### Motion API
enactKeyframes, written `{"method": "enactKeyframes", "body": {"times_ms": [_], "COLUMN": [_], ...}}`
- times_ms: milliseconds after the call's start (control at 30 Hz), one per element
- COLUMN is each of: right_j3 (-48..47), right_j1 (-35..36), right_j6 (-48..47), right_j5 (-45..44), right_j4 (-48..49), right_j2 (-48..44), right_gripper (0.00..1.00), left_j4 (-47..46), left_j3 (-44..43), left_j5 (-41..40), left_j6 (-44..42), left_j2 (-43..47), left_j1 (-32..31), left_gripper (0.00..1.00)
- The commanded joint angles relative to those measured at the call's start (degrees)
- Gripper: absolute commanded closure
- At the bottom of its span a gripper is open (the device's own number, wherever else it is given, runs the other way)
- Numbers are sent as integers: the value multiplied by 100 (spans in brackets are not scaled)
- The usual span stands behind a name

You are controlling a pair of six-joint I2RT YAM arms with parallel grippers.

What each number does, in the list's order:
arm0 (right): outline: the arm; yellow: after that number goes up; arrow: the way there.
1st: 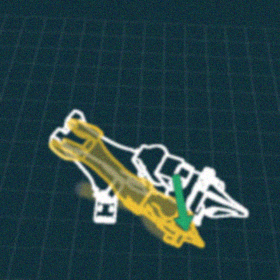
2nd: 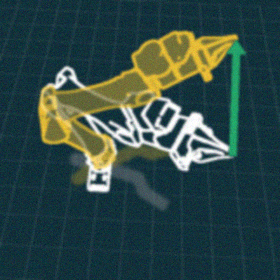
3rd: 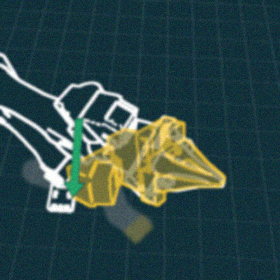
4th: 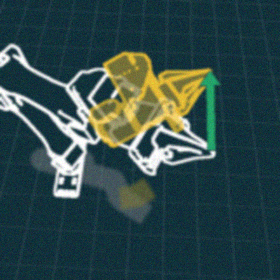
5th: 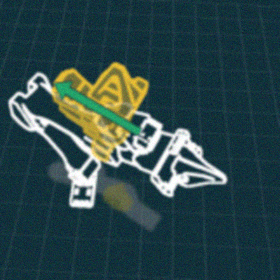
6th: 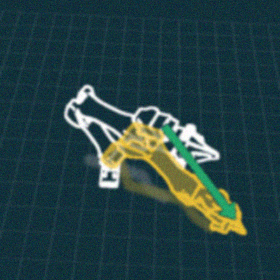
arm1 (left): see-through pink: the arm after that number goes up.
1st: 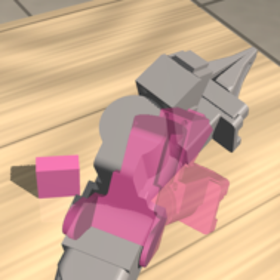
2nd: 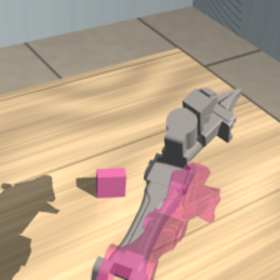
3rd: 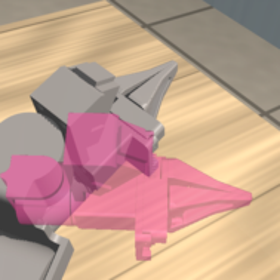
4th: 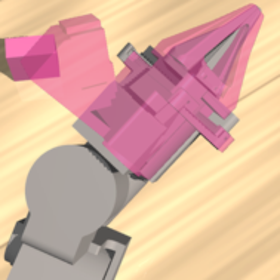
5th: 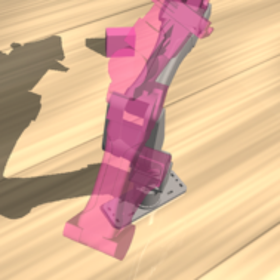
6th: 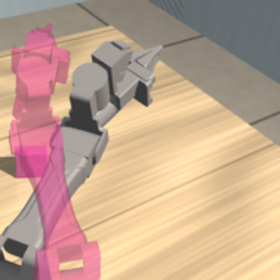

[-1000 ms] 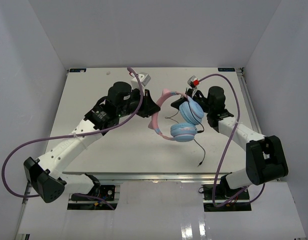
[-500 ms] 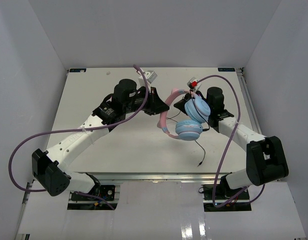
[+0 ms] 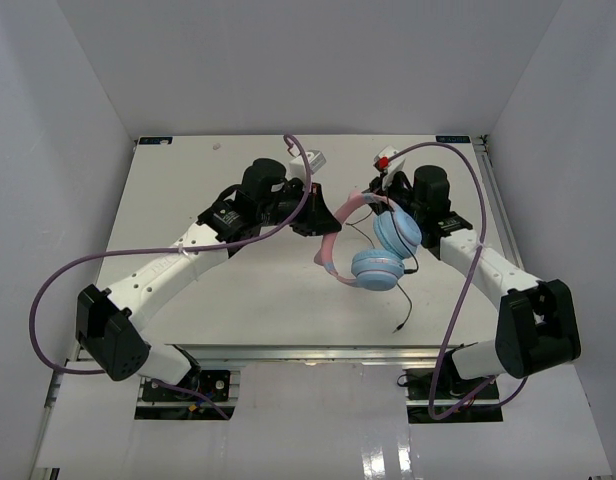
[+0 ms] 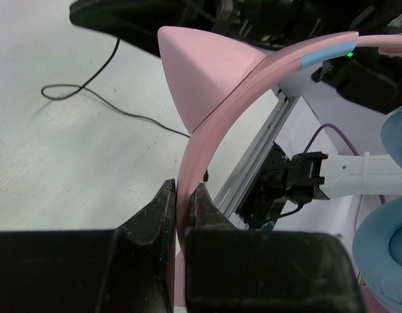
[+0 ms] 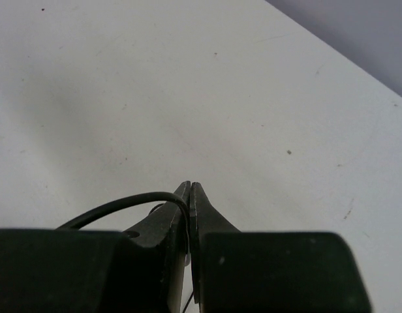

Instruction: Wrap the headphones

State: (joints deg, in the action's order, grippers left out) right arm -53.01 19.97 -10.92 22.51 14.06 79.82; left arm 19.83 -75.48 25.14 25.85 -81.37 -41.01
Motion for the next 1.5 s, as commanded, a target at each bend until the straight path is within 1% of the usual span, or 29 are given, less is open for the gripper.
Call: {"method": "enactKeyframes", "body": {"times_ms": [0, 267, 400, 467, 667, 733, 900, 1100, 1200, 1333, 1400, 1467], "right_j3": [-465, -643, -634, -504, -157, -121, -39, 51, 112, 442, 536, 624], "right_j1": [16, 201, 218, 218, 157, 157, 148, 156, 89, 25, 25, 25], "right_j6": [-474, -992, -1026, -1004, -700, -671, -657, -633, -515, -17, 215, 714], "right_j5": [-352, -449, -447, -431, -307, -258, -236, -107, 327, 1847, 2650, 3340], "right_j4": [-44, -328, -435, -386, -184, -169, -158, -158, -134, 375, 643, 1121], "right_j2": [-150, 118, 304, 320, 228, 227, 218, 193, 183, 159, 162, 205], "right_gripper": [92, 92, 92, 92, 92, 92, 92, 92, 92, 89, 86, 83], "left_j4": [127, 330, 399, 478, 1061, 1141, 1070, 733, 557, 60, -167, -394], "left_j3": [-151, -380, -476, -595, -1077, -1172, -1228, -1146, -1077, -903, -894, -939], "left_j5": [430, 560, 422, 246, -708, -873, -1002, -985, -1052, -1340, -1423, -1592], "left_j6": [-90, -258, -302, -331, -565, -605, -517, -410, -339, -77, 28, 222], "left_j2": [78, -18, 82, 187, 500, 570, 673, 787, 891, 1092, 1101, 1061], "left_j1": [-47, -82, -91, -95, -91, -91, -100, -91, -91, -92, -91, -100], "left_gripper": [100, 100, 100, 100, 100, 100, 100, 100, 100, 100, 100, 100]}}
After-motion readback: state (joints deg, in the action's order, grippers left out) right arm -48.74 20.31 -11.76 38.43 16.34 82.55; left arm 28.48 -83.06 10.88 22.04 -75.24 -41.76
